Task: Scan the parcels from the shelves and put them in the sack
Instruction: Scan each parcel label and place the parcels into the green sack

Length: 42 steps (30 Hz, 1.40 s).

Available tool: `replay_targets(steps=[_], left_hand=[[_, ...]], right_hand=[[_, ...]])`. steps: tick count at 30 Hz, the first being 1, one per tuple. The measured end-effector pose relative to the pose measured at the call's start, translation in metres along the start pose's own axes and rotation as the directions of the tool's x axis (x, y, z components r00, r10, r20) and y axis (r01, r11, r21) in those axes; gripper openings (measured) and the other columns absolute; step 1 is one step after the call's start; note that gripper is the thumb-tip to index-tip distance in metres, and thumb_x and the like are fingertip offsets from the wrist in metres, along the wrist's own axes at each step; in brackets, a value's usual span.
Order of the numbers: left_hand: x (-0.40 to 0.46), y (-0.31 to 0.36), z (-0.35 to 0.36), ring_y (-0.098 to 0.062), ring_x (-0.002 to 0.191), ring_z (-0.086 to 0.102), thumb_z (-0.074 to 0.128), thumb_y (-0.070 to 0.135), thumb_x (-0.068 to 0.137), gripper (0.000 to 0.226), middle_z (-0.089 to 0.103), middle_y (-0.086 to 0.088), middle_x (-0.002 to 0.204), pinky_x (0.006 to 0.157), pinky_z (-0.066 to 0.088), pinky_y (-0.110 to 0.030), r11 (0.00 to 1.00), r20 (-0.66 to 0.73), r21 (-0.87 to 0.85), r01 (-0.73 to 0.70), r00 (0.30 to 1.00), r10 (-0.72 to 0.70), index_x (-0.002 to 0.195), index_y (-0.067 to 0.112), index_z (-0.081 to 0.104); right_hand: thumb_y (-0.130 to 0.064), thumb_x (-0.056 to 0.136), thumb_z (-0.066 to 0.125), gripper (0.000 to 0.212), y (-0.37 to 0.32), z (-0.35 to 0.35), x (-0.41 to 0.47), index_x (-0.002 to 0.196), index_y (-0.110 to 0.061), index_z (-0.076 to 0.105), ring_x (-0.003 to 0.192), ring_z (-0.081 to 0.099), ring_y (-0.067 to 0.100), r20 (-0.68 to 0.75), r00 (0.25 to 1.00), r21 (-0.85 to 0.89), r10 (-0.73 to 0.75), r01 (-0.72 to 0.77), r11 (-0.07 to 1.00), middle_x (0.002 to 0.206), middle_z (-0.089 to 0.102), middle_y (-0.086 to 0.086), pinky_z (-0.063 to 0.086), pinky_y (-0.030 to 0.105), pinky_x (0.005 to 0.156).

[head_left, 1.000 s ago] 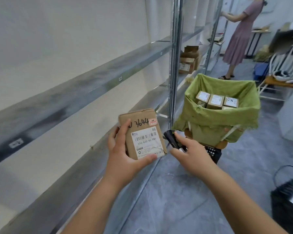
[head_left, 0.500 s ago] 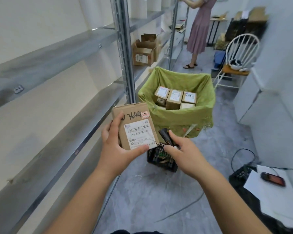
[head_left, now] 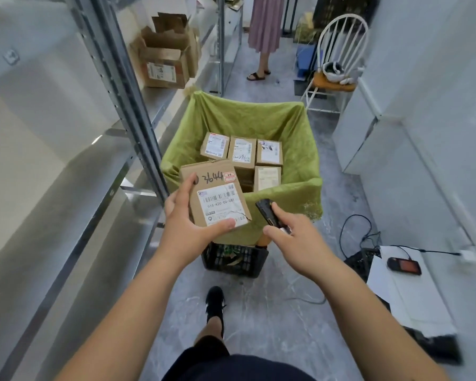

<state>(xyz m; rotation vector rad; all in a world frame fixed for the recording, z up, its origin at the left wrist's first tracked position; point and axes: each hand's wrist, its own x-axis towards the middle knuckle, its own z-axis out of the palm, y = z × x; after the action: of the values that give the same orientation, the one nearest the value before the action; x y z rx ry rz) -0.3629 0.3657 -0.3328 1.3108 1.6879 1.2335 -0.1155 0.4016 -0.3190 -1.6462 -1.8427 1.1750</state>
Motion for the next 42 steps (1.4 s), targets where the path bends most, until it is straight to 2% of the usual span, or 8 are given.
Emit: replay_targets(steps=[6, 11, 15, 21, 25, 33, 39, 42], left_hand=[[0.151, -0.03, 0.021, -0.018, 0.13, 0.052, 0.087, 0.062, 0.058, 0.108, 0.029, 0.01, 0.148, 0.115, 0.044, -0.047, 0.994, 0.103, 0.057, 0.097, 0.989, -0.102, 0.147, 0.069, 0.027], [0.244, -0.071, 0.051, -0.011, 0.123, 0.044, 0.091, 0.054, 0.067, 0.107, 0.03, 0.008, 0.139, 0.111, 0.031, -0.029, 0.977, 0.262, 0.112, 0.181, 0.943, -0.205, 0.153, 0.059, 0.029], [0.287, -0.106, 0.077, -0.016, 0.127, 0.043, 0.093, 0.049, 0.07, 0.107, 0.035, 0.002, 0.14, 0.117, 0.032, -0.033, 0.948, 0.377, 0.193, 0.254, 0.872, -0.311, 0.155, 0.056, 0.028], [0.306, -0.143, 0.104, -0.018, 0.133, 0.048, 0.095, 0.053, 0.064, 0.114, 0.042, -0.004, 0.154, 0.122, 0.035, -0.041, 0.912, 0.482, 0.229, 0.339, 0.775, -0.409, 0.157, 0.052, 0.029], [0.302, -0.149, 0.118, -0.018, 0.139, 0.049, 0.098, 0.035, 0.071, 0.113, 0.046, 0.007, 0.154, 0.121, 0.038, -0.046, 0.921, 0.493, 0.154, 0.358, 0.78, -0.386, 0.161, 0.041, 0.029], [0.29, -0.147, 0.127, 0.018, 0.109, 0.056, 0.097, 0.025, 0.073, 0.121, 0.05, 0.016, 0.139, 0.091, 0.044, -0.013, 0.881, 0.419, 0.099, 0.463, 0.783, -0.459, 0.163, 0.045, 0.017], [0.295, -0.15, 0.128, -0.014, 0.13, 0.048, 0.096, 0.059, 0.062, 0.148, 0.046, 0.008, 0.153, 0.106, 0.037, -0.032, 0.772, 0.435, 0.192, 0.607, 0.652, -0.621, 0.166, 0.037, -0.008], [0.289, -0.156, 0.131, -0.017, 0.128, 0.055, 0.097, 0.058, 0.061, 0.146, 0.055, 0.003, 0.149, 0.107, 0.043, -0.035, 0.734, 0.387, 0.149, 0.663, 0.644, -0.66, 0.167, 0.037, -0.001]], right_hand=[[-0.047, 0.091, 0.061, 0.072, -0.017, -0.008, 0.107, 0.159, -0.036, 0.038, 0.086, 0.057, 0.011, -0.027, 0.992, -0.039, 0.126, -0.127, 0.991, 0.122, 0.063, 0.008, 0.047, 0.03, 0.08], [-0.046, 0.094, 0.06, 0.071, -0.024, -0.012, 0.174, 0.159, -0.036, 0.036, 0.107, 0.063, 0.014, -0.043, 0.969, 0.01, 0.242, -0.242, 0.97, 0.134, 0.059, 0.004, 0.051, 0.035, 0.097], [-0.045, 0.095, 0.061, 0.07, -0.022, -0.012, 0.206, 0.16, -0.035, 0.036, 0.106, 0.063, 0.016, -0.055, 0.944, 0.018, 0.324, -0.324, 0.946, 0.131, 0.06, 0.005, 0.05, 0.031, 0.09], [-0.046, 0.096, 0.063, 0.07, -0.017, -0.015, 0.228, 0.16, -0.032, 0.037, 0.117, 0.06, 0.016, -0.043, 0.919, 0.033, 0.391, -0.39, 0.92, 0.138, 0.057, 0.002, 0.049, 0.036, 0.104], [-0.045, 0.097, 0.061, 0.061, -0.011, -0.015, 0.234, 0.155, -0.033, 0.045, 0.105, 0.059, 0.017, -0.028, 0.928, -0.018, 0.373, -0.373, 0.928, 0.128, 0.059, 0.008, 0.049, 0.035, 0.095], [-0.053, 0.094, 0.057, 0.072, 0.008, -0.02, 0.229, 0.16, -0.042, 0.031, 0.105, 0.051, 0.008, 0.065, 0.936, -0.07, 0.346, -0.341, 0.937, 0.13, 0.044, -0.005, 0.038, 0.021, 0.083], [-0.055, 0.093, 0.055, 0.073, 0.017, -0.034, 0.239, 0.16, -0.042, 0.03, 0.093, 0.054, 0.0, 0.133, 0.938, -0.12, 0.32, -0.305, 0.945, 0.126, 0.044, -0.005, 0.039, 0.015, 0.073], [-0.054, 0.095, 0.057, 0.071, 0.019, -0.038, 0.247, 0.16, -0.04, 0.032, 0.092, 0.056, 0.01, 0.122, 0.942, -0.186, 0.312, -0.287, 0.94, 0.127, 0.045, 0.001, 0.047, 0.031, 0.084]])
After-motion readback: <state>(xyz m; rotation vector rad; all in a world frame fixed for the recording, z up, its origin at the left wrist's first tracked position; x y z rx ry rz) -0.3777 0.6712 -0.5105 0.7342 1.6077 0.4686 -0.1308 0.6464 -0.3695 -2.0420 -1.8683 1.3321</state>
